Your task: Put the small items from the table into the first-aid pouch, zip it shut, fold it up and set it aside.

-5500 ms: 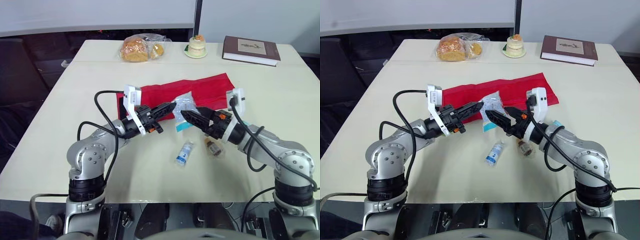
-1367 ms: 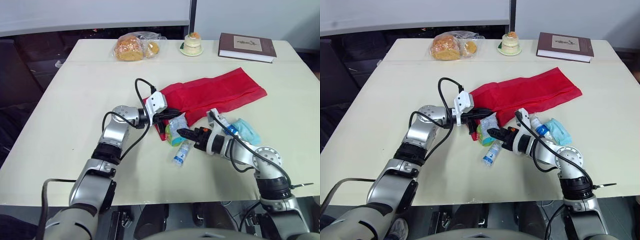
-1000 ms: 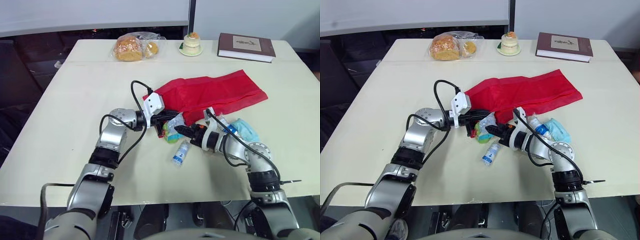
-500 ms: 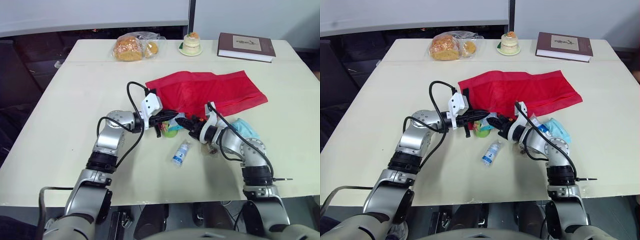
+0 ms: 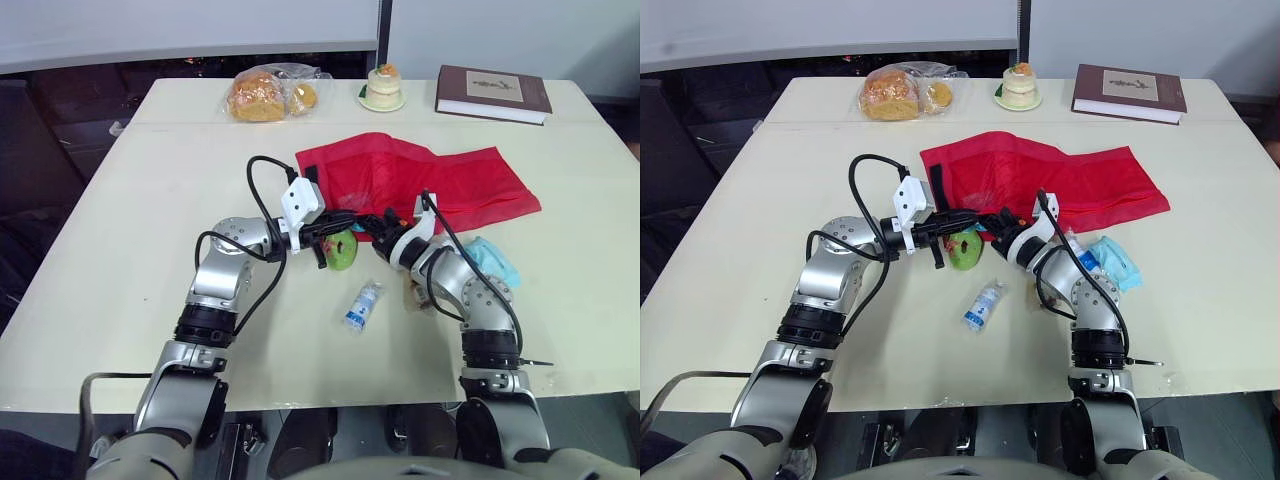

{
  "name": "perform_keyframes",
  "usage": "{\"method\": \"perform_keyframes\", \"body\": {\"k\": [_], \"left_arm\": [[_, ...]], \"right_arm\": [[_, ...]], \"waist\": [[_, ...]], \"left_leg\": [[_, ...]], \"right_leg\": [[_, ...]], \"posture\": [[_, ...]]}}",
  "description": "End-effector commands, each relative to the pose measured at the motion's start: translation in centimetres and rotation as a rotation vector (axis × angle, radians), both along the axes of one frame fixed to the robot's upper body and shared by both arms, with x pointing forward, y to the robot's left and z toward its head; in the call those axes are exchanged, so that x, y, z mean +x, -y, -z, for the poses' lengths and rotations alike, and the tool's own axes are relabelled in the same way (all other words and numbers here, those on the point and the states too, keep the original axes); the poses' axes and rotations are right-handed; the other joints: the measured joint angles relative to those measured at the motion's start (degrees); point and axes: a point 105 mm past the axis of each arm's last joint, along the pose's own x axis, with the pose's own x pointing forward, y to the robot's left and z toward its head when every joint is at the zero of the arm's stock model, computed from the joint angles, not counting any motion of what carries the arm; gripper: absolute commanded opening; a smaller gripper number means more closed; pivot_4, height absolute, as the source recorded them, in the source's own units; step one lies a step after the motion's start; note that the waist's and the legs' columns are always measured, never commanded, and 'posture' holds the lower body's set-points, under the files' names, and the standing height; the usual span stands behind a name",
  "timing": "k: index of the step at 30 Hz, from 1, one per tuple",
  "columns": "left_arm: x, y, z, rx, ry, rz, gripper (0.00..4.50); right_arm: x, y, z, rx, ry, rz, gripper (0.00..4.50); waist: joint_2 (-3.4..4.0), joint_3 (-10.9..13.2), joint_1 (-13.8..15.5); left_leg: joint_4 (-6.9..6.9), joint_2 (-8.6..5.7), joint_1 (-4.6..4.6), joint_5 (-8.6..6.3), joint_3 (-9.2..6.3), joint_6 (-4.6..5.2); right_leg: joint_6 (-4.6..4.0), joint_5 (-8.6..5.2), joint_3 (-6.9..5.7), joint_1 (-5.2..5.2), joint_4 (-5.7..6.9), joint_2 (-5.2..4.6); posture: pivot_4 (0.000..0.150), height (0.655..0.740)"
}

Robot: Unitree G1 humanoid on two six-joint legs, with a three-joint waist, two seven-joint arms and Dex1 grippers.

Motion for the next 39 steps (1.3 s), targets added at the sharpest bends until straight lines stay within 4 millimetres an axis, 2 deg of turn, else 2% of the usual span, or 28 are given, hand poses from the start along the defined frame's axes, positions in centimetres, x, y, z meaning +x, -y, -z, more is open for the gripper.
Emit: {"method": "perform_keyframes", "body": {"k": [1, 6, 9, 11, 12, 14, 24, 31, 37, 39], "left_arm": [[-1.4, 1.2, 1.6, 0.024, -0.064, 0.076, 0.02], [-1.8, 1.7, 1.8, 0.019, -0.078, 0.09, 0.02], [-1.5, 1.6, 1.7, 0.019, -0.073, 0.073, 0.02], [-1.0, 1.3, 1.5, 0.016, -0.071, 0.05, 0.0], [-0.8, 1.0, 1.5, 0.017, -0.069, 0.036, 0.0], [-0.4, 0.7, 1.5, 0.018, -0.071, 0.022, 0.0], [0.6, 0.5, 1.1, -0.006, -0.093, -0.001, 0.0], [1.4, 0.2, 0.8, -0.015, -0.097, -0.022, 0.0], [1.7, 0.0, 0.7, -0.018, -0.101, -0.023, 0.0], [1.7, -0.1, 0.8, -0.016, -0.104, -0.022, 0.0]], "right_arm": [[0.4, 0.9, -3.1, 0.066, 0.11, 0.073, 0.0], [0.3, -0.8, -3.4, 0.06, 0.113, 0.041, 0.0], [0.1, -1.4, -2.8, 0.001, 0.111, 0.018, 0.0], [-0.2, -1.3, -1.5, -0.097, 0.108, 0.008, 0.93], [-0.4, -1.1, -1.0, -0.135, 0.107, 0.008, 1.18], [-0.9, -0.4, -0.4, -0.226, 0.143, -0.028, 2.08], [-3.3, 0.9, -0.2, -0.427, 0.251, -0.177, 2.08], [-4.0, 1.6, -0.5, -0.509, 0.305, -0.186, 2.08], [-4.2, 2.1, -2.3, -0.654, 0.496, -0.202, 2.08], [-4.3, 2.4, -2.8, -0.754, 0.61, -0.215, 2.08]], "waist": [[0.0, 0.0, 0.0], [0.0, 0.0, 0.0], [0.0, 0.0, 0.0], [0.0, 0.0, 0.0], [0.0, 0.0, 0.0], [0.01, 0.0, 0.0], [0.0, 0.0, -0.1], [0.0, 0.0, 0.1], [0.0, 0.0, 0.0], [0.0, 0.0, 0.0]], "left_leg": [[0.0, 0.0, 0.0, 0.0, 0.01, 0.0], [0.0, 0.0, 0.01, 0.0, 0.01, 0.0], [0.0, 0.0, 0.01, 0.0, 0.01, 0.0], [0.0, 0.0, 0.01, 0.0, 0.01, 0.0], [0.0, 0.0, 0.01, 0.0, 0.01, 0.0], [0.0, -0.01, 0.0, 0.0, 0.01, 0.0], [-0.01, -0.01, 0.01, 0.0, 0.01, 0.0], [0.0, -0.02, 0.0, 0.0, 0.02, 0.0], [0.0, -0.03, 0.0, 0.0, 0.02, 0.0], [0.0, -0.03, 0.0, 0.0, 0.02, 0.0]], "right_leg": [[0.0, 0.0, 0.0, 0.0, 0.0, 0.0], [0.0, 0.0, 0.0, 0.0, 0.0, 0.0], [0.0, 0.0, 0.0, 0.0, 0.0, 0.0], [0.0, 0.0, 0.0, 0.0, 0.0, 0.0], [0.0, 0.0, 0.0, 0.0, 0.0, 0.0], [0.0, 0.0, 0.0, 0.0, -0.01, 0.0], [0.0, 0.0, 0.01, -0.01, -0.01, 0.02], [0.0, 0.0, 0.01, 0.0, -0.02, 0.01], [0.0, -0.01, 0.0, -0.01, -0.03, 0.02], [0.0, -0.01, 0.0, 0.0, -0.03, 0.02]], "posture": [[0.15, 0.7289], [0.15, 0.7289], [0.15, 0.7289], [0.15, 0.7289], [0.15, 0.7289], [0.15, 0.7289], [0.15, 0.7289], [0.15, 0.7289], [0.15, 0.7289], [0.15, 0.7289]]}}
